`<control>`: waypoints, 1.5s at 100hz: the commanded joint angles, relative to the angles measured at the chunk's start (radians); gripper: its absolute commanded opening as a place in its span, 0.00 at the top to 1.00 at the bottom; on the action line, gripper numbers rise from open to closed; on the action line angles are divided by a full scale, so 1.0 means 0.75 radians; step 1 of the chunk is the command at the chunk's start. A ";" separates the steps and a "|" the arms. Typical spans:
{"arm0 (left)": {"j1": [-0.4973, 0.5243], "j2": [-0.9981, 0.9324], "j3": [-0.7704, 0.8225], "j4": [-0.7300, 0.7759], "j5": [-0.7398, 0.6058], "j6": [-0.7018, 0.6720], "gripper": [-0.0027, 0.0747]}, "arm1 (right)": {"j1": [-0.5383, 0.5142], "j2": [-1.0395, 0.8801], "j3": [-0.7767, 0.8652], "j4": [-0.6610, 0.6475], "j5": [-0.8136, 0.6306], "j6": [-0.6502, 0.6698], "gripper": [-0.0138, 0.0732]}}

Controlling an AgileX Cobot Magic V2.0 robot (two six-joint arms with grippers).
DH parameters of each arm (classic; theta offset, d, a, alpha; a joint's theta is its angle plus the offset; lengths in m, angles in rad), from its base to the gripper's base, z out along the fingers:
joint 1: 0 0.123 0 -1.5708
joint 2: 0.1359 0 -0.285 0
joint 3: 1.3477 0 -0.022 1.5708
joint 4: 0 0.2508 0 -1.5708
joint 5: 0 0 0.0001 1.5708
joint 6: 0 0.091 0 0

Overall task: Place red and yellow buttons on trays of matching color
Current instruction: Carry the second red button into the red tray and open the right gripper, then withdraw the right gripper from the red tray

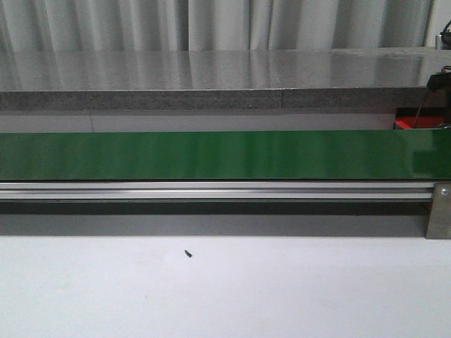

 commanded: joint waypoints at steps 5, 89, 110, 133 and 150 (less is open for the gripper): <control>-0.011 0.005 -0.039 -0.025 -0.102 -0.001 0.99 | -0.004 -0.081 -0.044 0.024 -0.039 -0.013 0.59; -0.011 0.005 -0.039 -0.025 -0.102 -0.001 0.99 | -0.002 -0.374 -0.098 0.100 -0.046 -0.024 0.25; -0.011 0.005 -0.039 -0.025 -0.102 -0.001 0.99 | 0.036 -0.578 -0.073 0.223 0.061 -0.072 0.25; -0.011 0.005 -0.039 -0.025 -0.102 -0.001 0.99 | 0.119 -0.895 0.196 0.218 0.002 -0.072 0.26; -0.011 0.005 -0.039 -0.025 -0.100 -0.001 0.99 | 0.165 -1.236 0.616 0.218 -0.236 -0.094 0.26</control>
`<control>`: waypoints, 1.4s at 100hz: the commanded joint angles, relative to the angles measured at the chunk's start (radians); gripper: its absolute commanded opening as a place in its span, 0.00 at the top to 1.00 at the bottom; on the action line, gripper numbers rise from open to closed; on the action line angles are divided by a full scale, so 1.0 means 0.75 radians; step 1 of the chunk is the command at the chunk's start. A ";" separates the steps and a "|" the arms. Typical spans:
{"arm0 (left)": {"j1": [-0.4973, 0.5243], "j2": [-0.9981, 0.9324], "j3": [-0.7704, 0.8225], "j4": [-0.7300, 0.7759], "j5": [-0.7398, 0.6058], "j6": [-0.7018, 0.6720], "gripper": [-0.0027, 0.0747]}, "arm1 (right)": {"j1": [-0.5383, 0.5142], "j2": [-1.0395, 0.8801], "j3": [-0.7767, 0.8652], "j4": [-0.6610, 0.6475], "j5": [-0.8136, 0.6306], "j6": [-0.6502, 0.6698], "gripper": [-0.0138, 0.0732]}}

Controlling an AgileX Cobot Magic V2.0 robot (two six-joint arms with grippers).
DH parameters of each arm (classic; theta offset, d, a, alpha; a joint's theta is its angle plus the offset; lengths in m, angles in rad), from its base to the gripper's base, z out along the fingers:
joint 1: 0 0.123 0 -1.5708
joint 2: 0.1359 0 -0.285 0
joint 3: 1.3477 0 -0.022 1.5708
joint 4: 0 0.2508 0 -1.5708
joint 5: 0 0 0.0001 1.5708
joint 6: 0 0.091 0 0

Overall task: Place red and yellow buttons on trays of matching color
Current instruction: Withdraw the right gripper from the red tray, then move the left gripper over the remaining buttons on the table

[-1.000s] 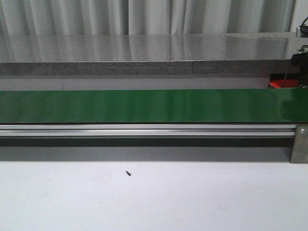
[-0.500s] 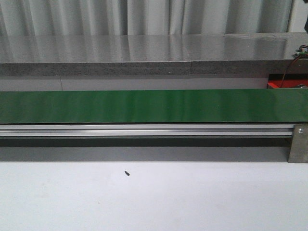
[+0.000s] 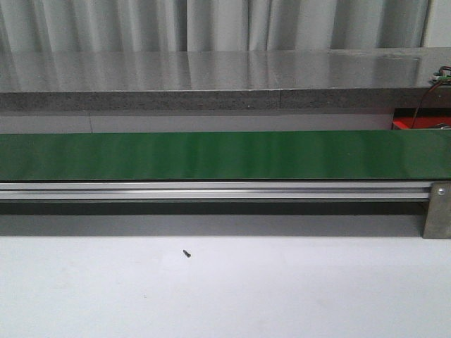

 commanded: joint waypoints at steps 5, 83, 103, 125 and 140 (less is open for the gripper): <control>-0.011 0.005 -0.039 -0.024 -0.100 -0.001 0.99 | 0.035 -0.326 0.332 0.024 -0.301 -0.040 0.26; -0.011 0.005 -0.039 -0.024 -0.100 -0.001 0.99 | 0.099 -1.320 1.651 0.024 -0.621 -0.071 0.31; -0.011 0.005 -0.039 -0.024 -0.100 -0.001 0.99 | 0.099 -1.320 1.651 0.024 -0.606 -0.071 0.80; -0.011 0.005 -0.039 -0.024 -0.091 -0.001 0.99 | 0.099 -1.320 1.651 0.026 -0.607 -0.071 0.92; -0.008 0.005 -0.039 -0.024 -0.093 -0.012 0.98 | 0.099 -1.320 1.651 0.026 -0.607 -0.071 0.92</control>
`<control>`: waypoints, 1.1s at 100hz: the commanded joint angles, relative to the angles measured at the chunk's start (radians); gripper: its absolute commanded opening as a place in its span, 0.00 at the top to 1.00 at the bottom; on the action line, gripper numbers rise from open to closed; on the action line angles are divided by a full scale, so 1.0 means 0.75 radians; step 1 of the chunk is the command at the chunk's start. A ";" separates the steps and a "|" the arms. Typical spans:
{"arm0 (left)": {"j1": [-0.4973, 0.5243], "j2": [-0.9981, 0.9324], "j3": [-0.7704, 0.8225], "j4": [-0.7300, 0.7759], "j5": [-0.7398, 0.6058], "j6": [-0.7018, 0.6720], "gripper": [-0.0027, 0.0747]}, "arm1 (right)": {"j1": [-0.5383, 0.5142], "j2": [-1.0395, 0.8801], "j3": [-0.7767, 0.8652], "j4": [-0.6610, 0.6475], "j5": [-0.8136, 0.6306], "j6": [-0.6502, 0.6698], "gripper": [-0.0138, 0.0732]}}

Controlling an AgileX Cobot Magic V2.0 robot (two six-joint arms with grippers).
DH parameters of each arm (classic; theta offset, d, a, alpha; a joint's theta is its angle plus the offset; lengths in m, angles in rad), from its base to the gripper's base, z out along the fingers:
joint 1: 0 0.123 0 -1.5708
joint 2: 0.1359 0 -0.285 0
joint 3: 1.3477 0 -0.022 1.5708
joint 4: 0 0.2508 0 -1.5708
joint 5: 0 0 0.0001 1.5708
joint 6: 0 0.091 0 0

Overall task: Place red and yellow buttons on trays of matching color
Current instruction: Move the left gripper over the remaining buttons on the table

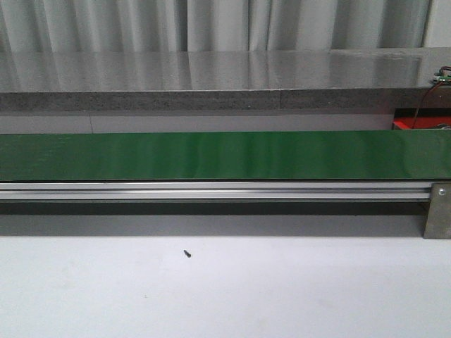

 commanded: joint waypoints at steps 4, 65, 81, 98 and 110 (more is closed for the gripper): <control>-0.008 0.005 -0.039 -0.024 -0.093 -0.012 0.96 | 0.001 -0.007 -0.034 0.022 -0.078 -0.011 0.92; 0.133 0.170 -0.219 0.029 0.030 -0.091 0.17 | 0.001 -0.007 -0.034 0.022 -0.078 -0.011 0.92; 0.311 0.407 -0.433 0.036 0.196 -0.126 0.17 | 0.001 -0.007 -0.034 0.022 -0.078 -0.011 0.92; 0.447 0.701 -0.654 0.048 0.331 -0.149 0.17 | 0.001 -0.007 -0.034 0.022 -0.078 -0.011 0.92; 0.530 0.899 -0.782 0.058 0.380 -0.149 0.17 | 0.001 -0.005 -0.034 0.022 -0.078 -0.011 0.92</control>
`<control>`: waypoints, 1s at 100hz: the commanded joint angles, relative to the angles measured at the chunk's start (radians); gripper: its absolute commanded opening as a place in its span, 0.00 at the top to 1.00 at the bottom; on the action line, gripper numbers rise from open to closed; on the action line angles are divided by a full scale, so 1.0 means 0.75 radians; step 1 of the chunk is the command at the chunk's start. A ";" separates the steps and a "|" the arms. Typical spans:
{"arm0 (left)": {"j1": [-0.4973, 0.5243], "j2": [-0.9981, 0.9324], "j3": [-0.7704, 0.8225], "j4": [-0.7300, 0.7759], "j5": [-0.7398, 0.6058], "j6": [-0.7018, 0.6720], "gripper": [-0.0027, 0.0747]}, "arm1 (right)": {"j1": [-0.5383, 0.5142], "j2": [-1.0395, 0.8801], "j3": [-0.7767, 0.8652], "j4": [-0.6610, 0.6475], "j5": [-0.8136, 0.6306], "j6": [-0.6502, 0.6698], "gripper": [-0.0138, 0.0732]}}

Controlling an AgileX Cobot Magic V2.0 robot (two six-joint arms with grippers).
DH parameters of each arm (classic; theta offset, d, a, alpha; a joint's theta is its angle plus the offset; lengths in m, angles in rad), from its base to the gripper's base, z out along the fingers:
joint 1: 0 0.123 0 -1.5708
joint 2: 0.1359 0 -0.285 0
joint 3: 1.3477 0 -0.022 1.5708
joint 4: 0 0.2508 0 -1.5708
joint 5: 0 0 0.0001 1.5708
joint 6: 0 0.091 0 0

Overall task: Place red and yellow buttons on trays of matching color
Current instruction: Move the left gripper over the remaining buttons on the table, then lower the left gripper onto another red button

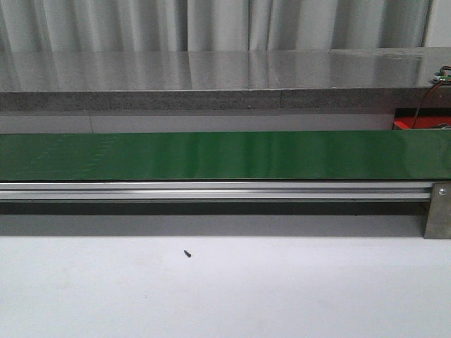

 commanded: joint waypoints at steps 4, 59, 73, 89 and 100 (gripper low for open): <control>0.075 0.168 -0.159 0.007 -0.018 -0.019 0.17 | 0.001 -0.005 -0.034 0.022 -0.078 -0.011 0.92; 0.231 0.606 -0.289 0.260 -0.044 -0.126 0.17 | 0.001 -0.005 -0.034 0.022 -0.078 -0.011 0.92; 0.231 0.672 -0.289 0.260 -0.072 -0.126 0.17 | 0.001 -0.005 -0.034 0.022 -0.078 -0.011 0.92; 0.231 0.742 -0.289 0.260 -0.106 -0.131 0.17 | 0.001 -0.005 -0.034 0.022 -0.078 -0.011 0.92; 0.231 0.778 -0.289 0.260 -0.131 -0.147 0.17 | 0.001 -0.005 -0.034 0.022 -0.078 -0.011 0.92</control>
